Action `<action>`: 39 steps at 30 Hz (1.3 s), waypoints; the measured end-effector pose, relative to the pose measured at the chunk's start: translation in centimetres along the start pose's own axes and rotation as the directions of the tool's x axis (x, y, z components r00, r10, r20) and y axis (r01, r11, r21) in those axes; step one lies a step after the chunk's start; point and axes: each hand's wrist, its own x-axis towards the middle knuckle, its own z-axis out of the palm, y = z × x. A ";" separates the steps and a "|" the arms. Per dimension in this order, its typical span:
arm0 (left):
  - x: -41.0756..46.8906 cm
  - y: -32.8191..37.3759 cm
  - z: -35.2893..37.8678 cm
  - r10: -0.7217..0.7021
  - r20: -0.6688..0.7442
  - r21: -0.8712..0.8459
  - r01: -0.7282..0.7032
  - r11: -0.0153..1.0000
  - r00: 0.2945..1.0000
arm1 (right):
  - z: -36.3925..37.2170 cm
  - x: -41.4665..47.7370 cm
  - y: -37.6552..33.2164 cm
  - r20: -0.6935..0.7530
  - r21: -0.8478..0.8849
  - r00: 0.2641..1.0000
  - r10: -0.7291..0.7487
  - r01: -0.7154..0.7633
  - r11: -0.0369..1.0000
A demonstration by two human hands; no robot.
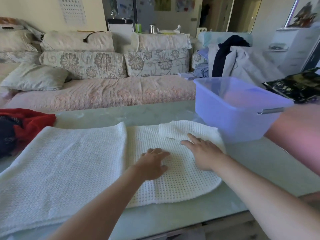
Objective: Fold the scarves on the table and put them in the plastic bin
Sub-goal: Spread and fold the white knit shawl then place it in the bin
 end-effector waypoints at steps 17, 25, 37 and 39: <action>15.9 7.8 -2.0 -0.109 -0.114 0.145 0.125 0.981 0.987 | 3.1 -0.6 6.2 -0.158 0.467 0.864 0.478 -0.361 0.807; 16.8 6.6 -3.0 -0.150 -0.008 0.225 0.148 0.963 0.989 | 1.9 0.5 4.9 0.107 0.635 0.764 0.636 -0.545 0.548; 13.0 2.6 -7.1 -0.042 -0.512 0.189 0.160 0.969 0.858 | -3.3 1.2 1.7 0.204 0.627 0.780 0.591 -0.568 0.533; 11.6 0.5 -9.4 -0.087 -0.545 0.151 0.200 0.968 0.834 | -5.1 1.8 0.6 0.236 0.724 0.806 0.543 -0.518 0.455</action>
